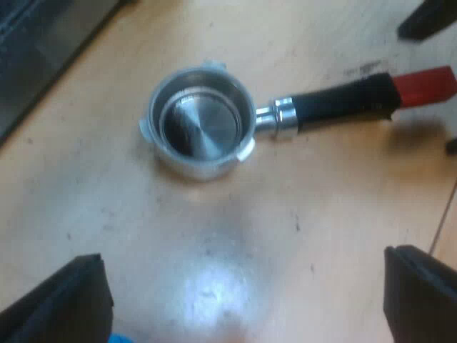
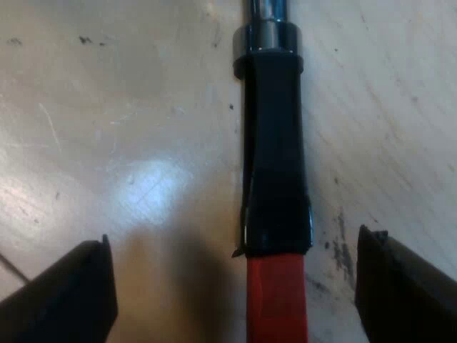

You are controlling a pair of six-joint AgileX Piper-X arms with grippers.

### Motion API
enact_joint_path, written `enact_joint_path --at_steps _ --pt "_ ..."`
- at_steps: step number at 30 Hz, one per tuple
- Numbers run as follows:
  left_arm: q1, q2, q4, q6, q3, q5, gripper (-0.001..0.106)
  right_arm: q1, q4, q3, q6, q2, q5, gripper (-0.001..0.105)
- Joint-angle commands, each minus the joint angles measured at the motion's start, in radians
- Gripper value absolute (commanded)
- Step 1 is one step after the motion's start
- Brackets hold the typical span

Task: Grind coffee beans and then tamp

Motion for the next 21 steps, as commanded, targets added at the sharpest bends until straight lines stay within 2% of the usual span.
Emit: enact_joint_path --at_steps 1,6,8,13,18,21 --pt "0.001 -0.027 0.046 -0.001 -0.004 -0.022 0.080 -0.001 0.111 -0.070 0.001 -0.006 0.007 0.072" --pt "0.001 -0.108 0.111 -0.020 -0.009 -0.109 0.080 0.002 0.166 -0.161 -0.032 -0.006 0.009 0.072" --pt "0.001 -0.159 0.151 -0.057 -0.017 -0.137 0.080 0.002 0.163 -0.206 -0.086 -0.006 0.009 0.072" --pt "0.001 -0.219 0.229 -0.087 -0.045 -0.197 0.080 0.002 0.148 -0.245 -0.176 -0.006 0.004 0.072" --pt "0.001 -0.233 0.324 -0.111 -0.104 -0.257 0.080 0.004 0.020 -0.244 -0.211 -0.004 -0.001 0.088" --pt "0.001 -0.233 0.338 -0.135 -0.124 -0.300 0.080 0.023 -0.069 -0.243 -0.280 -0.004 0.000 0.090"
